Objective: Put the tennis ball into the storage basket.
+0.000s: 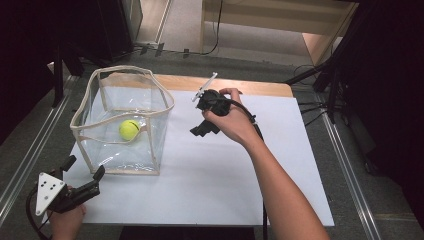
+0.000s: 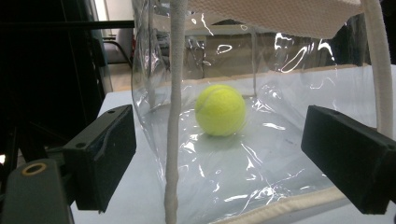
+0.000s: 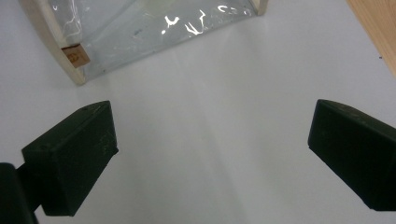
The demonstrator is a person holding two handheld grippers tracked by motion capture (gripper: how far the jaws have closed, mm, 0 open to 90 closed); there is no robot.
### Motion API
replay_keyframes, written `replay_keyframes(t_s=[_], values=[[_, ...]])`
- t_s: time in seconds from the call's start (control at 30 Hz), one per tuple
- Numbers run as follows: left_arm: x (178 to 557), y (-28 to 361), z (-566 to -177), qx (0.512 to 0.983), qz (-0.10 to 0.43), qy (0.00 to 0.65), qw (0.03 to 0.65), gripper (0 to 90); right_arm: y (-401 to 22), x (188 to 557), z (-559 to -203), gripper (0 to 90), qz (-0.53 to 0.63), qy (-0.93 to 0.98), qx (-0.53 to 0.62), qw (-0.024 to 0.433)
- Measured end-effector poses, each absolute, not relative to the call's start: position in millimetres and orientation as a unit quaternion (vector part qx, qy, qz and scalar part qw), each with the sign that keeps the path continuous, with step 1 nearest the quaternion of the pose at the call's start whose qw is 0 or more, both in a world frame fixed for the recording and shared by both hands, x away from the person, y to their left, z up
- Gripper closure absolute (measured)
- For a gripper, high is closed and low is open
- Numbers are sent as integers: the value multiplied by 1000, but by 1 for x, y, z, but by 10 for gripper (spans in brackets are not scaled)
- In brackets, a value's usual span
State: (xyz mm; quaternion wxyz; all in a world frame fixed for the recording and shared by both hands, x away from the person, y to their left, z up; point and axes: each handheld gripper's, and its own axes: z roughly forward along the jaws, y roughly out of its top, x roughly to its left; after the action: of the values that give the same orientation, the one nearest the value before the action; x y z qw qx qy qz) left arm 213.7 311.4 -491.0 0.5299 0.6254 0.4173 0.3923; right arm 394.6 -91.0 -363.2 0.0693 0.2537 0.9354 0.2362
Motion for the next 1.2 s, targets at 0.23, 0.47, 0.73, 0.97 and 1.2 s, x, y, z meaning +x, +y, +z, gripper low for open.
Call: replay_keyframes(t_s=[0.23, 0.47, 0.73, 0.97, 1.2], values=[[213, 311, -491, 629, 394, 415, 527, 103, -108, 383, -376, 0, 240, 931, 267, 63], [213, 311, -491, 628, 395, 415, 526, 104, -128, 373, -386, 0, 250, 926, 276, 66], [213, 311, -491, 628, 396, 415, 526, 104, -148, 359, -395, 0, 268, 915, 291, 77], [213, 311, -491, 628, 396, 414, 526, 103, -166, 347, -408, 0, 284, 907, 303, 77], [213, 311, -491, 628, 396, 415, 526, 104, -187, 335, -420, 0, 306, 895, 315, 83]])
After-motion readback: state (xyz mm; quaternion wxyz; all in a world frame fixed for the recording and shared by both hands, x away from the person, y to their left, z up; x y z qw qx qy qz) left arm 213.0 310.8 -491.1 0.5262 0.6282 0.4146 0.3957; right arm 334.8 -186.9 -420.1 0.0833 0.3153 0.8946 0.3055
